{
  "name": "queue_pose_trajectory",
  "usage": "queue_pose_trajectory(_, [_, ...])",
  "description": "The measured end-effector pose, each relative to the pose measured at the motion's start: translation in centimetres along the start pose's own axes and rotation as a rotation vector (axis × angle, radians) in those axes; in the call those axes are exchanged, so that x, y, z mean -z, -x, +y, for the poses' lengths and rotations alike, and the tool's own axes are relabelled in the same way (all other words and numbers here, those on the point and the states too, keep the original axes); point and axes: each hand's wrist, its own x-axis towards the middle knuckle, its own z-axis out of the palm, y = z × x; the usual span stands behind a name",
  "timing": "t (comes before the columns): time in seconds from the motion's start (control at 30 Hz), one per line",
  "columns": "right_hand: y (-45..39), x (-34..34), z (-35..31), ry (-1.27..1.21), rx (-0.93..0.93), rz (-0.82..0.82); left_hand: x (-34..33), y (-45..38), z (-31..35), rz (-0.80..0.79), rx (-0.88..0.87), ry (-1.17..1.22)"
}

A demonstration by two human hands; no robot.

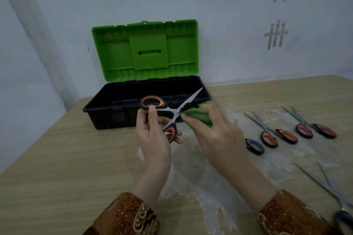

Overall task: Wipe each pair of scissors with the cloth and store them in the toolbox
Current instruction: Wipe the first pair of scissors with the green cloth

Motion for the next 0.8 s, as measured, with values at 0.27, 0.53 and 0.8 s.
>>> queue_pose_trajectory(0.27, [0.2, -0.3, 0.8, 0.019, -0.111, -0.039, 0.3, -0.6, -0.2, 0.065, 0.007, 0.000])
queue_pose_trajectory(0.53, [0.1, -0.9, -0.1, -0.013, -0.102, -0.030, 0.5, -0.8, 0.0, 0.090, -0.055, -0.016])
queue_pose_trajectory(0.8, [0.2, -0.5, 2.8, -0.053, -0.248, -0.029, 0.8, -1.3, -0.4, 0.108, -0.022, -0.036])
